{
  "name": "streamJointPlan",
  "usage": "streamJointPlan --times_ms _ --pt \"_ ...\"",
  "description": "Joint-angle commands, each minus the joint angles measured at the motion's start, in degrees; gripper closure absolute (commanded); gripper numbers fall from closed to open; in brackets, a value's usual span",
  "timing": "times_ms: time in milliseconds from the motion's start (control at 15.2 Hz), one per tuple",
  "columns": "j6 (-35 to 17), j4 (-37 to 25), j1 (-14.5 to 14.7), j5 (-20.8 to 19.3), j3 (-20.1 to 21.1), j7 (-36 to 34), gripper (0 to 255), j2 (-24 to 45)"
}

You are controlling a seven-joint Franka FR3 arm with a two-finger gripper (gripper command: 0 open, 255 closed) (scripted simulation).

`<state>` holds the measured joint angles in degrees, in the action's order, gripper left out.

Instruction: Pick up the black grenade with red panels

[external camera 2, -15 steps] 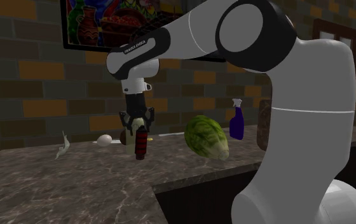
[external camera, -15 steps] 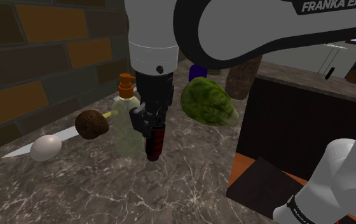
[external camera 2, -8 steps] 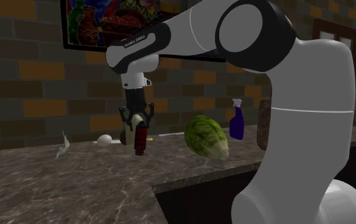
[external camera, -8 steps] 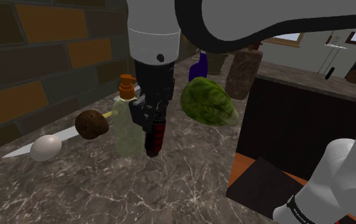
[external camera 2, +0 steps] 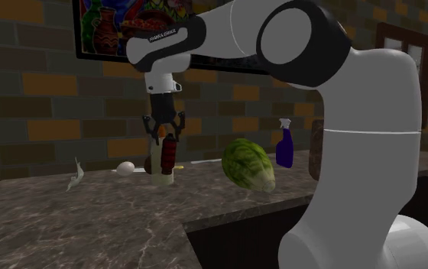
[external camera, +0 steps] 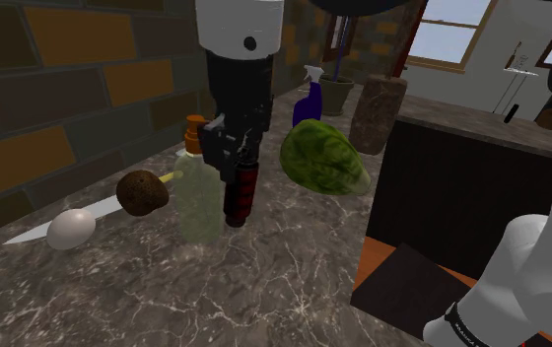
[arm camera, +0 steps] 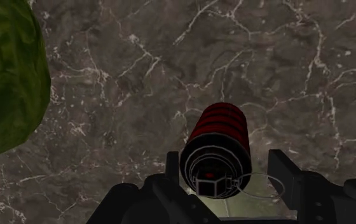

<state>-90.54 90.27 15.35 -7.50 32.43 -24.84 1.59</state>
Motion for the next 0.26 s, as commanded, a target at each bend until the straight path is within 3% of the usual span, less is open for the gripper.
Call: streamJointPlan --times_ms 0,198 --pt "1.7 -2.01 0.15 -0.21 0.12 -0.05 255 0.4" --pt "2.68 -3.25 0.24 -0.38 0.19 -0.07 255 0.71"
